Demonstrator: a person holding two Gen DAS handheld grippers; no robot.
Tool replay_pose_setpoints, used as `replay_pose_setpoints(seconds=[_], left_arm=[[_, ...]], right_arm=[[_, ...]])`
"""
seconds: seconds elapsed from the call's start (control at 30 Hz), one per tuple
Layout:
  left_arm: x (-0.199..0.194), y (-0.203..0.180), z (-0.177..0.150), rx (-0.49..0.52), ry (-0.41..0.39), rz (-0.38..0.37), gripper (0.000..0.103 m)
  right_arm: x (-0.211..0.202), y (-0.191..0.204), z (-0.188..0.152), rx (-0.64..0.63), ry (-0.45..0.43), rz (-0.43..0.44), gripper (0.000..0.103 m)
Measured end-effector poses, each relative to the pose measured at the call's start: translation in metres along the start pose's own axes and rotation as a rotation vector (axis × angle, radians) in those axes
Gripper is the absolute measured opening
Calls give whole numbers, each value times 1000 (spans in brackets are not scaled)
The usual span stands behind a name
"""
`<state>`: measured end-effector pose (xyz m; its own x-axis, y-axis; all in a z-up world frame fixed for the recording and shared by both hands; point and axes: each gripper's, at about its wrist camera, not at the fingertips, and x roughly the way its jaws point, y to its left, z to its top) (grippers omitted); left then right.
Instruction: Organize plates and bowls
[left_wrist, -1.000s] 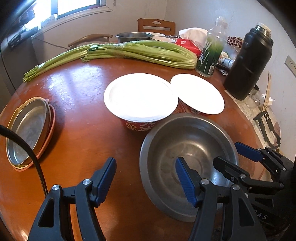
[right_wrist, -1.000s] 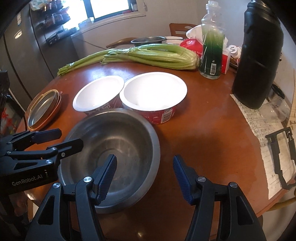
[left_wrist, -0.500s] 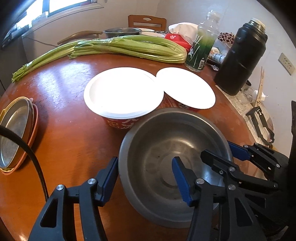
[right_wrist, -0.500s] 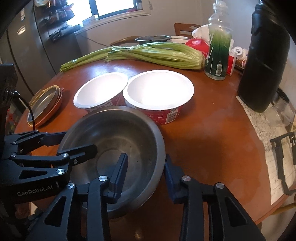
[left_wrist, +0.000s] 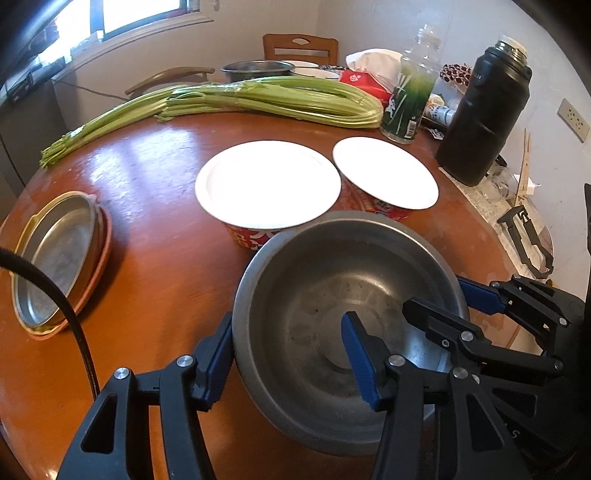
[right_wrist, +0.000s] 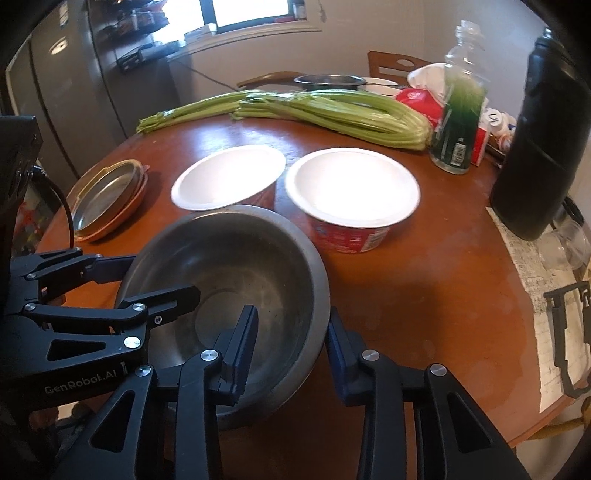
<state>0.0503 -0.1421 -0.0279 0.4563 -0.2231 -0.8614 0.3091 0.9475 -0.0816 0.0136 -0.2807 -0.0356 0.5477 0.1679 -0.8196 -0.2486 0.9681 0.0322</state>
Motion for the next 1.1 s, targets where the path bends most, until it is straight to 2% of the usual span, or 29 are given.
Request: replay_pose_setpoints(seconds=[0.6, 1.1], left_arm=[[-11, 34, -28, -44, 27, 29, 56], [-7, 40, -26, -33, 21, 32, 56]], right_arm=[[6, 44, -7, -82, 31, 35, 39], [15, 46, -5, -63, 56, 40, 39]])
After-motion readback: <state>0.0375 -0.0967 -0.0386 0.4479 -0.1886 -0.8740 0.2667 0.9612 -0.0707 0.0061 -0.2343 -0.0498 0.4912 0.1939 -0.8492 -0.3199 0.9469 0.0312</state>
